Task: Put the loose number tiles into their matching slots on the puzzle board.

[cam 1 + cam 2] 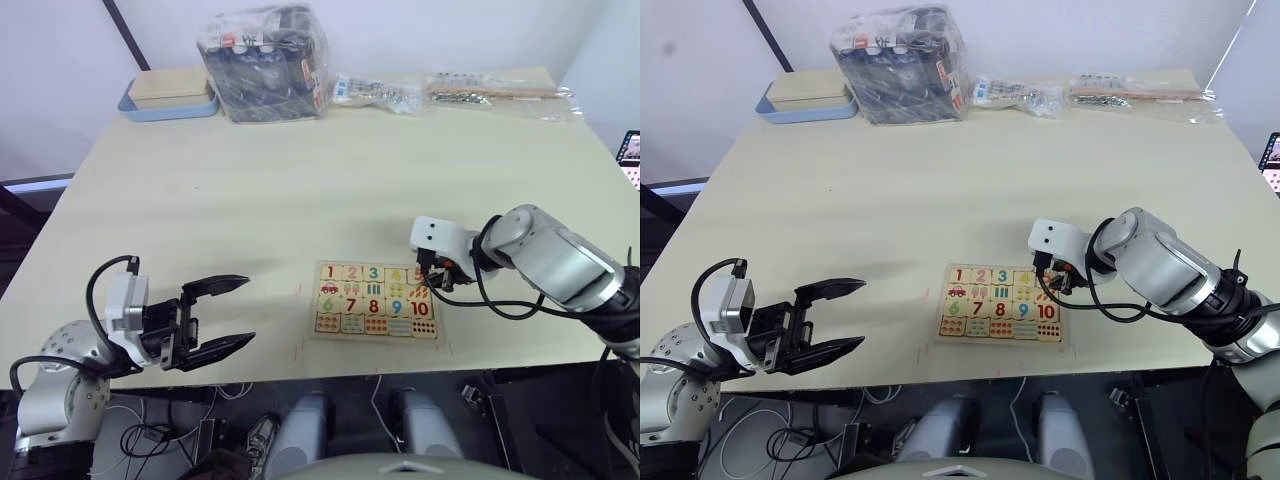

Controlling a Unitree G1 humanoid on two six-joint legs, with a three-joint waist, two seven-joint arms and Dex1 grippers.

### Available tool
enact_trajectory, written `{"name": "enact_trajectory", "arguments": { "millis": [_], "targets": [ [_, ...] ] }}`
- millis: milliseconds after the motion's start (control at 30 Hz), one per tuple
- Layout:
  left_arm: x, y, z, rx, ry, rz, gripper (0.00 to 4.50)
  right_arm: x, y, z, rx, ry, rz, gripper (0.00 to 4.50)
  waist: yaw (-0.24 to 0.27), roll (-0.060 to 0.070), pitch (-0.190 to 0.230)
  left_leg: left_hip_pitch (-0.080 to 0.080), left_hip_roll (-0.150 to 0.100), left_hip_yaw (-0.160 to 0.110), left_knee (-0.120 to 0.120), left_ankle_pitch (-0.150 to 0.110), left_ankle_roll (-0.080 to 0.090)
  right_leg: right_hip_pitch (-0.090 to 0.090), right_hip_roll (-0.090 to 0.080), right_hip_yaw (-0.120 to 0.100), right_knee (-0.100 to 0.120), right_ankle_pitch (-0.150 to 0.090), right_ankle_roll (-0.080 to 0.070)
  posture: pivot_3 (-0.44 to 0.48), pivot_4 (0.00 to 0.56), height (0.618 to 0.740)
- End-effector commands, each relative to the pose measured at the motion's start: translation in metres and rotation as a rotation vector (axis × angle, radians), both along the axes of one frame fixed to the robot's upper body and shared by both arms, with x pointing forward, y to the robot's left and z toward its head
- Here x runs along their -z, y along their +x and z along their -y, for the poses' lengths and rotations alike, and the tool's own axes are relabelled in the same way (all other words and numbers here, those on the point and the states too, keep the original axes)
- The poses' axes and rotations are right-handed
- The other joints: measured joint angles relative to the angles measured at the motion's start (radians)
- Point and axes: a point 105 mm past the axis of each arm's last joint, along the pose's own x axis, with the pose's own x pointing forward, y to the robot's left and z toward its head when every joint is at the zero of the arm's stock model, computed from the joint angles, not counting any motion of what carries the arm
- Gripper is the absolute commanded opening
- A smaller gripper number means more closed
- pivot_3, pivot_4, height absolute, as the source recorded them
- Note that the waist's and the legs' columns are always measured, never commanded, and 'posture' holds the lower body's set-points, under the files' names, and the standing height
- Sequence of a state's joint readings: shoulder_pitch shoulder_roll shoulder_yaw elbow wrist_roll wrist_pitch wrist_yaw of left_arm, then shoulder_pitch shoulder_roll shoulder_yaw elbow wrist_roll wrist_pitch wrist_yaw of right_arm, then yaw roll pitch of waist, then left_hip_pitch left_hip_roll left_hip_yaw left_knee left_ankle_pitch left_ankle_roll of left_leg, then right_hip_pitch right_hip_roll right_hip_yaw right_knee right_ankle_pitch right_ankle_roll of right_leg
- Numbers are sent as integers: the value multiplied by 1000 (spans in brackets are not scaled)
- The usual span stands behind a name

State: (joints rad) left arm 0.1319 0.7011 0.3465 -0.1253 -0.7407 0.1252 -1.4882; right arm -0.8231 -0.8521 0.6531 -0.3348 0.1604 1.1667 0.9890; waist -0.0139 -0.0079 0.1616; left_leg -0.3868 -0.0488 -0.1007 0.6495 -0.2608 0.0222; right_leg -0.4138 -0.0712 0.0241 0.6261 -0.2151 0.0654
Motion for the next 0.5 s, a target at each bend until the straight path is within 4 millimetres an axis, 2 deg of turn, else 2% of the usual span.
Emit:
{"name": "enact_trajectory", "arguments": {
  "millis": [33, 167, 200, 400, 500],
  "targets": [
    [-4, -1, -1, 3, 1, 11, 4500, -7, 2, -3, -12, 13, 38, 2212, 0, 0, 0, 0, 0, 0, 0, 0, 0, 0, 0, 0, 0, 0, 0, 0, 150, 740],
    [-4, -1, 0, 3, -1, 12, 4500, -8, 2, -3, -13, 14, 38, 4196, 0, 0, 0, 0, 0, 0, 0, 0, 0, 0, 0, 0, 0, 0, 0, 0, 150, 740],
    [-4, -1, 0, 3, -1, 12, 4500, -8, 2, -3, -14, 14, 38, 4418, 0, 0, 0, 0, 0, 0, 0, 0, 0, 0, 0, 0, 0, 0, 0, 0, 150, 740],
    [-4, -1, 0, 3, -1, 14, 4500, -13, 5, -2, 3, 44, 55, 4418, 0, 0, 0, 0, 0, 0, 0, 0, 0, 0, 0, 0, 0, 0, 0, 0, 150, 740],
    [-4, -1, 0, 0, -1, 16, 4500, -24, 5, -2, -6, 138, 78, 4418, 1, 0, 0, 0, 0, 0, 0, 0, 0, 0, 0, 0, 0, 0, 0, 0, 150, 740]
  ]
}}
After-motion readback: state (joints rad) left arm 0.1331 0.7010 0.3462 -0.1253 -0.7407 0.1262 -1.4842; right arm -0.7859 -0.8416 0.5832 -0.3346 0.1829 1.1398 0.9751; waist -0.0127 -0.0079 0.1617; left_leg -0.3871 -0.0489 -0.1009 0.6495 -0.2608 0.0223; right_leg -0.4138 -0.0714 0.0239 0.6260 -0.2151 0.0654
